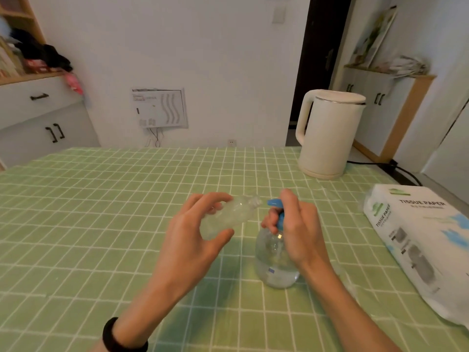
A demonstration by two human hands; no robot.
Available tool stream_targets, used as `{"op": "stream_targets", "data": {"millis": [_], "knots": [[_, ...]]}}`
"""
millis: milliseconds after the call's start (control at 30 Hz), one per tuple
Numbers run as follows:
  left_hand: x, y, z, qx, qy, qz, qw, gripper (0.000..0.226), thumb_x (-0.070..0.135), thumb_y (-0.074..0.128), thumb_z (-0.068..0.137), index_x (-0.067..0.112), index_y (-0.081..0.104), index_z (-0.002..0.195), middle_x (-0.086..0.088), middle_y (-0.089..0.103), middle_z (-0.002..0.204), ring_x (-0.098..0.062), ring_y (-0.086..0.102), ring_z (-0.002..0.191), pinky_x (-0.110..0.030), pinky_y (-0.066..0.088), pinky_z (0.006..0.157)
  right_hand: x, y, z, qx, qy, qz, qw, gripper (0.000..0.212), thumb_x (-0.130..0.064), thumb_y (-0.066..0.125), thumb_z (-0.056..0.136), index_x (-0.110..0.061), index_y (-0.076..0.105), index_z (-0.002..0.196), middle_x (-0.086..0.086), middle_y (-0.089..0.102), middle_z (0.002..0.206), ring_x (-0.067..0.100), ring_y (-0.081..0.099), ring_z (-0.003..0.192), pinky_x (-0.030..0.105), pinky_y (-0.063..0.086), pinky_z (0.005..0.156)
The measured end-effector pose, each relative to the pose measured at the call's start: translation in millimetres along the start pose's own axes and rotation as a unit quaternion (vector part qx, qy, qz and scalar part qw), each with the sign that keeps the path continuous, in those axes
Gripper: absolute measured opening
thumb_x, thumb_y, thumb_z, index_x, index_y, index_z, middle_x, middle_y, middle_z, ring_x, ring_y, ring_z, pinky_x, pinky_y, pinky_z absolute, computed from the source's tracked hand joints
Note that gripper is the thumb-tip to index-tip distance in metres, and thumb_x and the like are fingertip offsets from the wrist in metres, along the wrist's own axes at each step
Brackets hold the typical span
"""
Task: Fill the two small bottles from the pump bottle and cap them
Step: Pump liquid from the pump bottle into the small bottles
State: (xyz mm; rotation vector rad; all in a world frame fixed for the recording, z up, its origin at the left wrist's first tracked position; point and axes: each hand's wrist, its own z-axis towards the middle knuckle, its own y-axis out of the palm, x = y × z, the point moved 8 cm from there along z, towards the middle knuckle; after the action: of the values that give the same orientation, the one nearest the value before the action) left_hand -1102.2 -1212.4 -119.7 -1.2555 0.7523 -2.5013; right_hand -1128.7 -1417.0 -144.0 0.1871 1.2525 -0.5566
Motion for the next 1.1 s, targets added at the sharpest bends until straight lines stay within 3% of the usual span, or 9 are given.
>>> {"op": "stream_targets", "data": {"millis": [133,267,367,500,600,667,800,1000,1100], "knots": [[6,8,5,-0.014,0.016,0.002,1.000,0.055,0.014,0.088,0.082,0.038,0.067,0.126,0.018,0.063,0.117,0.005,0.059,0.113,-0.005,0.041,0.094,-2,0,-1,0.000,-0.003,0.007,1.000,0.064,-0.060,0.038,0.094,-0.020,0.056,0.048,0.001,0.058,0.049,0.016,0.074,0.066,0.049,0.059,0.083],[10,15,10,-0.016,0.031,-0.007,0.999,0.055,0.012,0.088,0.081,0.034,0.069,0.128,0.015,0.066,0.117,0.005,0.060,0.111,-0.006,0.042,0.093,-1,-1,-1,-0.001,0.008,0.014,1.000,0.060,-0.058,0.040,0.094,-0.023,0.058,0.048,-0.001,0.058,0.049,0.020,0.075,0.069,0.043,0.057,0.079],[7,15,10,-0.023,0.026,-0.025,0.999,0.054,0.013,0.089,0.080,0.033,0.070,0.127,0.013,0.068,0.115,-0.003,0.063,0.109,-0.013,0.046,0.094,-2,-1,-1,-0.004,0.009,0.021,1.000,0.059,-0.057,0.040,0.094,-0.024,0.058,0.049,0.000,0.057,0.050,0.018,0.074,0.068,0.041,0.058,0.079],[3,16,8,-0.032,0.018,-0.040,0.999,0.055,0.016,0.089,0.079,0.034,0.070,0.127,0.015,0.068,0.112,-0.005,0.064,0.107,-0.014,0.047,0.092,-5,-1,-2,-0.005,0.001,0.034,0.999,0.062,-0.062,0.036,0.093,-0.025,0.055,0.047,0.001,0.056,0.050,0.012,0.067,0.060,0.021,0.053,0.067],[2,17,9,-0.030,0.018,-0.048,0.998,0.055,0.014,0.089,0.079,0.034,0.070,0.127,0.015,0.069,0.112,-0.007,0.064,0.108,-0.013,0.046,0.092,-4,-2,-2,-0.004,0.002,0.029,1.000,0.065,-0.059,0.034,0.097,-0.024,0.053,0.046,0.002,0.056,0.050,0.010,0.066,0.059,0.018,0.051,0.065],[2,17,10,-0.028,0.017,-0.053,0.998,0.055,0.012,0.089,0.079,0.034,0.071,0.126,0.015,0.069,0.112,-0.008,0.064,0.108,-0.014,0.046,0.092,-2,-1,-2,-0.006,0.005,0.028,1.000,0.062,-0.053,0.037,0.098,-0.023,0.054,0.047,0.002,0.056,0.050,0.010,0.068,0.060,0.022,0.055,0.070],[2,19,10,-0.029,0.014,-0.061,0.998,0.056,0.010,0.090,0.078,0.034,0.071,0.124,0.014,0.070,0.112,-0.008,0.065,0.108,-0.018,0.047,0.093,-2,2,0,-0.014,0.006,0.039,0.999,0.053,-0.033,0.041,0.098,-0.021,0.053,0.048,0.003,0.055,0.049,0.013,0.062,0.056,0.057,0.059,0.083],[0,19,9,-0.042,0.006,-0.061,0.997,0.055,0.009,0.089,0.078,0.033,0.072,0.124,0.013,0.070,0.112,-0.007,0.065,0.108,-0.020,0.049,0.095,-3,1,0,-0.004,-0.011,0.019,1.000,0.047,-0.027,0.043,0.094,-0.019,0.051,0.048,0.004,0.054,0.048,0.015,0.062,0.056,0.057,0.058,0.077],[2,18,8,-0.042,0.008,-0.066,0.997,0.055,0.010,0.090,0.078,0.035,0.071,0.124,0.015,0.070,0.112,-0.007,0.065,0.107,-0.018,0.048,0.093,-3,1,-2,-0.006,-0.002,0.023,1.000,0.049,-0.038,0.044,0.092,-0.021,0.053,0.047,0.002,0.056,0.049,0.013,0.061,0.056,0.049,0.055,0.071]]}}
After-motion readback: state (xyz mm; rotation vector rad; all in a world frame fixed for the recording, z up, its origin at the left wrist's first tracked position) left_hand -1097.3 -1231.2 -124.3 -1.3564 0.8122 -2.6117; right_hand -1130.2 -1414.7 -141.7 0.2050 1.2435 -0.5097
